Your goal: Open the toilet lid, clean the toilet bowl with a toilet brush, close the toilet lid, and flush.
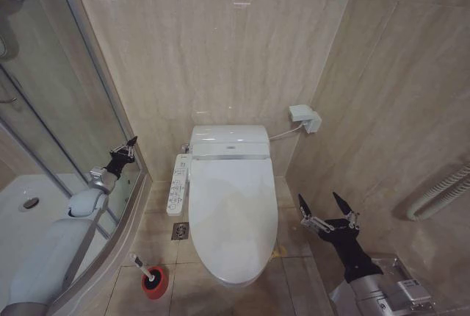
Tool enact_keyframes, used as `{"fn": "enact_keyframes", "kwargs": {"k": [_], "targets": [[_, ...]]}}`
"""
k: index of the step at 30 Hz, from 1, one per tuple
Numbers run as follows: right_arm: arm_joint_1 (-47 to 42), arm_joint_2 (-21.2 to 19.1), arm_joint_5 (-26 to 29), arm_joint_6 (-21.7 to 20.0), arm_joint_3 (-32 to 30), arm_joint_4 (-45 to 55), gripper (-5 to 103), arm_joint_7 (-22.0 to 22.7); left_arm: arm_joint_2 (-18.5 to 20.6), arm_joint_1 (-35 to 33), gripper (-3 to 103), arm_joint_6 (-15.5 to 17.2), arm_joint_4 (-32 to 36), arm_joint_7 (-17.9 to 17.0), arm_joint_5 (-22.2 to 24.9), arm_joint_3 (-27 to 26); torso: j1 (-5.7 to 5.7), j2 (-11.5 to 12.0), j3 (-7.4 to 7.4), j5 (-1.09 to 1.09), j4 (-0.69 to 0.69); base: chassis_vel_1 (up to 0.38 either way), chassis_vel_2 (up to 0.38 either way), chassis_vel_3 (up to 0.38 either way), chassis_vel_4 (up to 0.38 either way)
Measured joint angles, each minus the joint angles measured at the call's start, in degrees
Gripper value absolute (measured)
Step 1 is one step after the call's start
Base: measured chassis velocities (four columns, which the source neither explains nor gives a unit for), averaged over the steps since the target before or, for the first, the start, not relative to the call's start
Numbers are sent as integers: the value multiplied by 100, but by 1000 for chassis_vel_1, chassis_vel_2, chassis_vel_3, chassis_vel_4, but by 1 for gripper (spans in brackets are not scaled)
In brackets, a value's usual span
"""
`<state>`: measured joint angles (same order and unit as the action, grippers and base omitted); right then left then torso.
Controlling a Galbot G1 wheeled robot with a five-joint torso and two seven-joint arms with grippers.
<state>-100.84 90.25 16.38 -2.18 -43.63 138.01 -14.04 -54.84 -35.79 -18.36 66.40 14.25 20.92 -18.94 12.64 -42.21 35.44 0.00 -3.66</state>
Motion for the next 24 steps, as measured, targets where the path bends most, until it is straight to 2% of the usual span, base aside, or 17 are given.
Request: {"fn": "enact_keyframes", "kwargs": {"k": [1,24], "targets": [[0,0,0,0,0,0,100,0,6,16,0,-3,-5,16,4,41,0,0,0,0,0,0,0,0,0],[0,0,0,0,0,0,100,0,-109,-68,0,-114,-98,344,-62,186,0,0,0,0,0,-46,44,49,-45]]}}
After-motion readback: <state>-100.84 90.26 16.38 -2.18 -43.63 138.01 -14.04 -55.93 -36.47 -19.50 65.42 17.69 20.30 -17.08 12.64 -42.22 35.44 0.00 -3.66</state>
